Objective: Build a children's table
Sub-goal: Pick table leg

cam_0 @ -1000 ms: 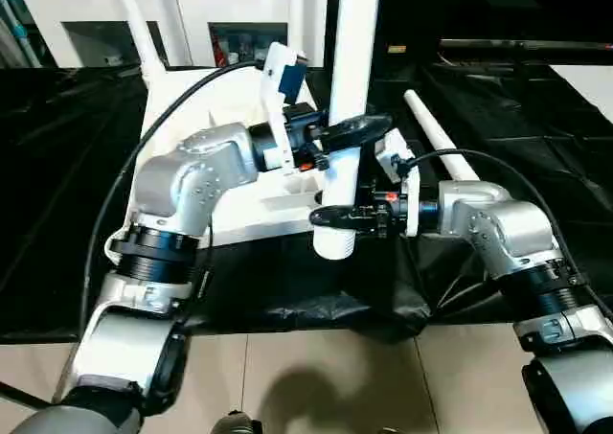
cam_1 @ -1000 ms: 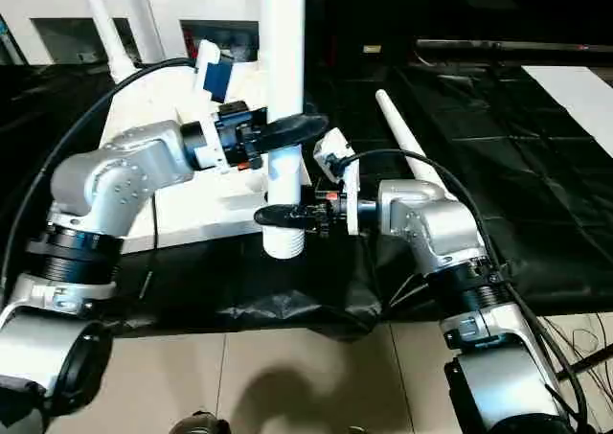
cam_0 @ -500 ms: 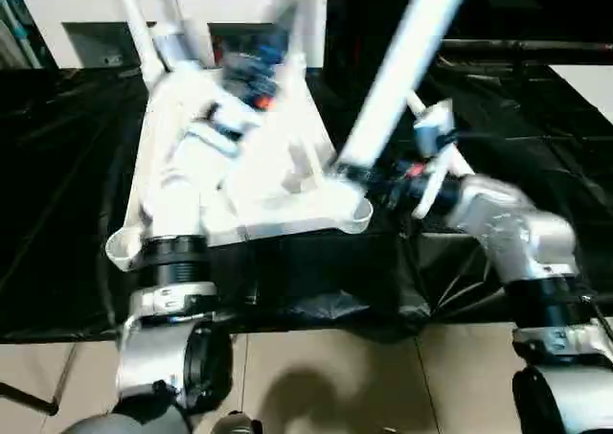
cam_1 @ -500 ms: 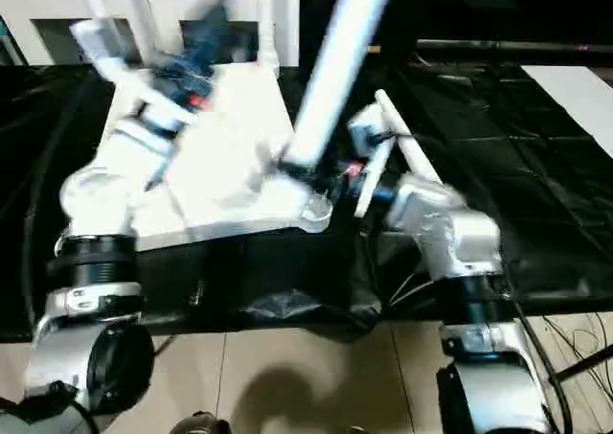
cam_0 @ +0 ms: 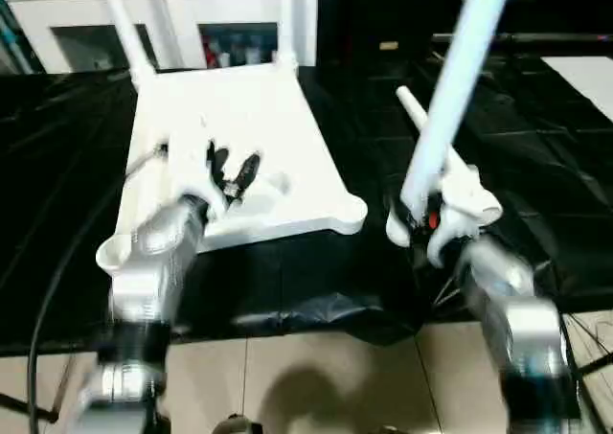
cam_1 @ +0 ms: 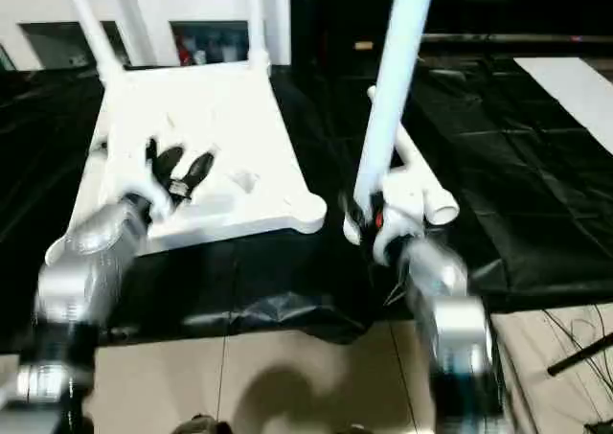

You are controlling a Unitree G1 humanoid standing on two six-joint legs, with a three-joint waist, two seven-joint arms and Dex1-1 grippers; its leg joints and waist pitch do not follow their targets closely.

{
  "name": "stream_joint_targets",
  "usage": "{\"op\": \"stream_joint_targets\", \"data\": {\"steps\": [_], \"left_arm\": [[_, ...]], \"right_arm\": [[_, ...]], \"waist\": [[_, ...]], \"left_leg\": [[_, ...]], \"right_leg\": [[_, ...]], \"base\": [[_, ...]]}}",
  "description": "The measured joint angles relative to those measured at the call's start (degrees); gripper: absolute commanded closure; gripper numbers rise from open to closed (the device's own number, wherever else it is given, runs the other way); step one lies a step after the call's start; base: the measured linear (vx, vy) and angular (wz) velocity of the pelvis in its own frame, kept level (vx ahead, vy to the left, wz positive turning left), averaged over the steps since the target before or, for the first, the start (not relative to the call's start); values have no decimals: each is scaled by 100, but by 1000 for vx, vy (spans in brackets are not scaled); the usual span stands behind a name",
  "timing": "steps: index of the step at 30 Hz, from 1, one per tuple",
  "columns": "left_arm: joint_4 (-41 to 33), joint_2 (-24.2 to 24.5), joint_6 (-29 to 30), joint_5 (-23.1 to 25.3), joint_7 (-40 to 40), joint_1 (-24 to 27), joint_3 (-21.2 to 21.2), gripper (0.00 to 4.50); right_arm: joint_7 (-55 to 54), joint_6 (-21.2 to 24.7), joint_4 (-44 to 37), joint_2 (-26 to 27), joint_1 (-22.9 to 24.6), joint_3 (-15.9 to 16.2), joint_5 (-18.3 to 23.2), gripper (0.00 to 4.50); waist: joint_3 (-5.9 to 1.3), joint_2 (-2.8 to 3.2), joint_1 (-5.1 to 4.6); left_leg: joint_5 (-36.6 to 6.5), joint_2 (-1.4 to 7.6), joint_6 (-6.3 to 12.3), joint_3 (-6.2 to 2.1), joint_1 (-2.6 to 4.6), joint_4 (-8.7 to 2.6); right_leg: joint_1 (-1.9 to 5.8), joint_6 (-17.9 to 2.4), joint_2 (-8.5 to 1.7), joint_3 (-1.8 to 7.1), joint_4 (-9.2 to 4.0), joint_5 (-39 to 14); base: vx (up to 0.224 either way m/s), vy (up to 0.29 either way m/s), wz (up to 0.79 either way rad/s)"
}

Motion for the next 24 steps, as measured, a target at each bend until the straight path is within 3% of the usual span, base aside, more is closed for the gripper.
{"op": "stream_joint_targets", "data": {"steps": [5, 8, 9, 11, 13, 15, 17, 21, 23, 24], "left_arm": [[-467, -174, -138, 160, 157, 377, -182, 150], [-459, -196, -147, 249, 213, 583, -365, 150], [-460, -205, -147, 267, 227, 598, -423, 150], [-470, -250, -152, 276, 244, 602, -471, 150], [-519, -262, -151, 276, 291, 613, -451, 150], [-593, -268, -151, 275, 314, 659, -403, 150], [-648, -247, -151, 277, 361, 717, -318, 150], [-673, -178, -151, 280, 422, 808, -195, 150], [-700, -192, -151, 279, 431, 812, -204, 150], [-701, -194, -151, 279, 429, 812, -217, 150]], "right_arm": [[-207, -248, -285, 94, 413, 144, -42, 262], [-213, -243, -292, 173, 399, 147, -70, 262], [-212, -244, -295, 168, 385, 144, -71, 262], [-217, -259, -305, 138, 374, 111, -90, 262], [-211, -317, -307, 107, 368, 108, -92, 262], [-205, -319, -307, 76, 349, 112, -87, 262], [-127, -359, -300, -22, 333, 241, -109, 262], [-70, -368, -287, 118, 304, 366, -102, 262], [-17, -379, -287, 85, 306, 366, -95, 262], [-9, -379, -287, 74, 310, 365, -95, 262]], "waist": [[-1, 0, -56], [12, 6, -142], [21, 6, -177], [30, 50, -292], [40, 57, -411], [40, 47, -468], [40, 45, -484], [34, 20, -479], [9, 21, -483], [0, 27, -474]], "left_leg": [[-3, -5, -2, 5, 17, -13], [-5, -5, -3, 3, 145, -97], [-6, -22, -2, -45, 159, -122], [-8, -34, 1, -192, 152, -134], [-9, -60, 2, -363, 69, -118], [-20, -110, 20, -431, 39, -101], [-26, -87, 31, -397, 111, -93], [-106, -100, 71, -284, 268, -115], [-162, -118, 85, -229, 284, -117], [-171, -125, 128, -187, 240, -106]], "right_leg": [[8, 58, -1, 12, -14, -25], [125, 74, 8, -9, -113, -35], [191, 93, -19, -84, -151, -46], [378, 109, -41, -335, -317, -59], [514, 124, -83, -556, -394, -82], [601, 140, -148, -661, -406, -97], [652, 179, -141, -598, -402, -134], [732, 61, -17, -236, -374, -250], [766, 62, -21, -160, -346, -331], [776, 93, -22, -157, -362, -350]], "base": [[0, 0, 0], [0, 0, 0], [0, 0, 0], [9, 10, 15], [15, 15, 38], [51, 2, 52], [83, -6, 47], [102, 2, 10], [135, 15, 1], [119, 23, 0]]}}
